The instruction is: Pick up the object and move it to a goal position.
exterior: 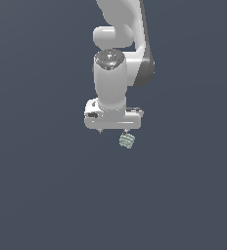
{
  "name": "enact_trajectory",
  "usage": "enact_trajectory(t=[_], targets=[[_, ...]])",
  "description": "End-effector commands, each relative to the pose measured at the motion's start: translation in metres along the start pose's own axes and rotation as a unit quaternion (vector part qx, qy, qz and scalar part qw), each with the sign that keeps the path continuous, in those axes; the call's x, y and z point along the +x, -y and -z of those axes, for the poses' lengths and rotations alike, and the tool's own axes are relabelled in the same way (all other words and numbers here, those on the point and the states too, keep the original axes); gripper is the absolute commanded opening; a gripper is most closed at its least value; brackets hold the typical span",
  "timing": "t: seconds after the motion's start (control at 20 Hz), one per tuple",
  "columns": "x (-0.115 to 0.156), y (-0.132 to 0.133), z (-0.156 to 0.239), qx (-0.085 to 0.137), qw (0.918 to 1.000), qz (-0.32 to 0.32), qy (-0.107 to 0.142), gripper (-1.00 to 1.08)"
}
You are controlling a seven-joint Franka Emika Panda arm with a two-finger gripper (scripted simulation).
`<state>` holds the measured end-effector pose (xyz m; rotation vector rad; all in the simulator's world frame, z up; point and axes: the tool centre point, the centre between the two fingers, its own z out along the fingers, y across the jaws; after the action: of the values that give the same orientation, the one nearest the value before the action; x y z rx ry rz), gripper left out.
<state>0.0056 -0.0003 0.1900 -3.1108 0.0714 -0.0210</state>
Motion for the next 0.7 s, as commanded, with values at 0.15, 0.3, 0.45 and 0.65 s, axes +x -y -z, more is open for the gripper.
enact_trajectory(t=[0.15,0.3,0.45,0.65], targets=[[0.0001,-0.0002,-0.0001,0.002,1.0,0.001,0.001,1.0],[0.0006,-0.0008,-0.0001,0.006,1.0,0.003,0.003,1.0],[0.0013,-0.0016,0.0005,0.011,0.9999,0.002,0.005,1.0],[0.0018,-0.0022,0.0013,0.012,0.9999,-0.002,0.005,1.0]])
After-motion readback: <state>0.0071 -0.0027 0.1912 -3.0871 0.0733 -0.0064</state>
